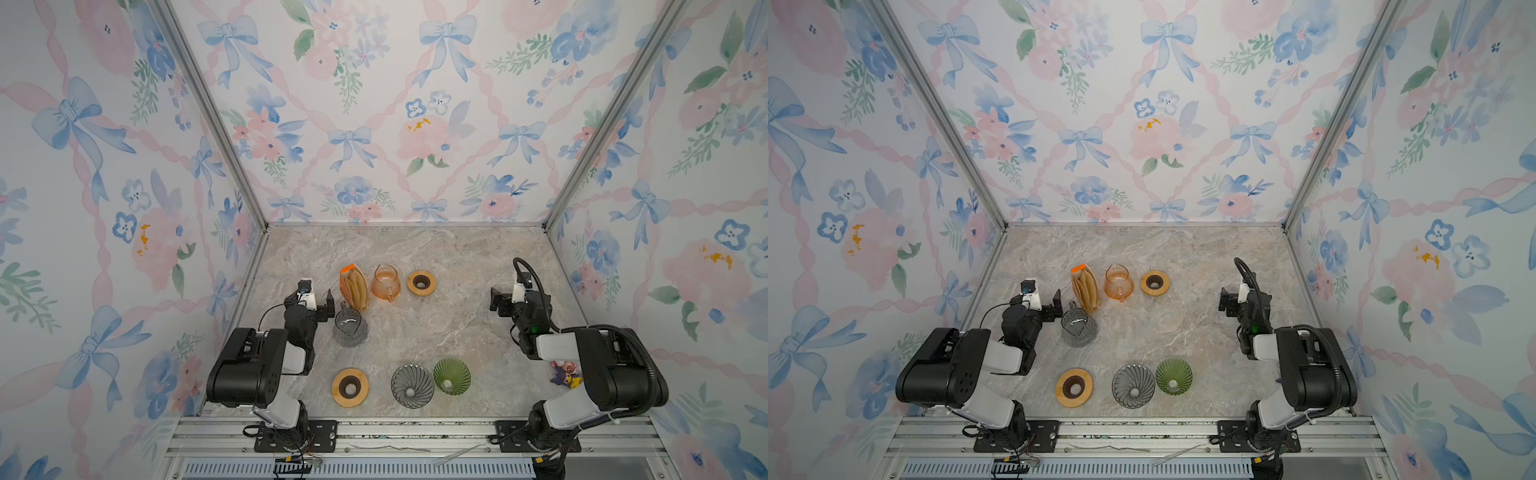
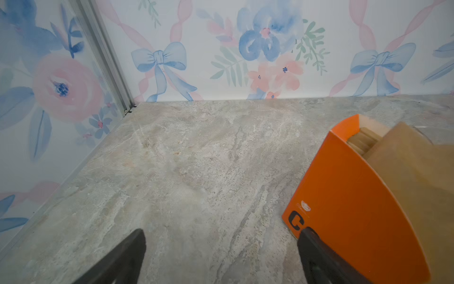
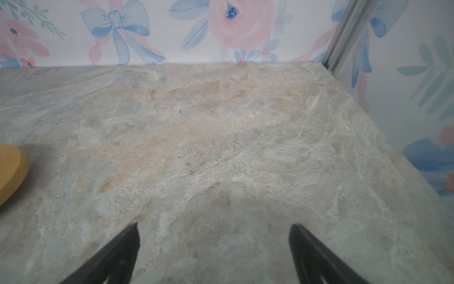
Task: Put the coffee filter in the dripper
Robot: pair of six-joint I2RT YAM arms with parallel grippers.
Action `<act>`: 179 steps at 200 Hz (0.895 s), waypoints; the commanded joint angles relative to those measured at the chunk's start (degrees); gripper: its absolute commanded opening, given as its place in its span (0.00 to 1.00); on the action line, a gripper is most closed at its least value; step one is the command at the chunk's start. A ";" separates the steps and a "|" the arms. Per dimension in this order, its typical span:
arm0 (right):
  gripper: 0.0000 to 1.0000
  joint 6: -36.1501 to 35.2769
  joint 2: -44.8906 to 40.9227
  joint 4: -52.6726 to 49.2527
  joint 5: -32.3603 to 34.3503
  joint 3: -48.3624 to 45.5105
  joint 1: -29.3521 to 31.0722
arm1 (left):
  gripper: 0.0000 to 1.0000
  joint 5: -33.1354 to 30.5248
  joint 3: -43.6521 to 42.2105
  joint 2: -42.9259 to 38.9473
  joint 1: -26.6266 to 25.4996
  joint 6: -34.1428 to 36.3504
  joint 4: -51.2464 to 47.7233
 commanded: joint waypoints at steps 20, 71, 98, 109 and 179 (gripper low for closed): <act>0.96 -1.08 -0.20 1.48 1.06 0.71 0.60 | 0.98 -0.78 0.44 0.16 -0.22 1.32 1.12; 0.96 -0.90 -0.20 1.42 0.67 0.67 0.43 | 0.98 -0.74 0.34 0.16 -0.24 1.26 1.11; 0.96 -0.73 -0.16 1.46 0.12 0.72 0.17 | 0.98 -0.69 0.35 0.14 -0.10 1.24 1.14; 0.96 -0.65 -0.11 1.42 -0.14 0.76 -0.02 | 0.98 -0.74 0.31 0.14 -0.16 1.28 1.06; 0.96 -0.47 -0.11 1.47 -0.67 0.80 -0.27 | 0.98 -0.52 0.42 0.12 -0.06 1.17 1.10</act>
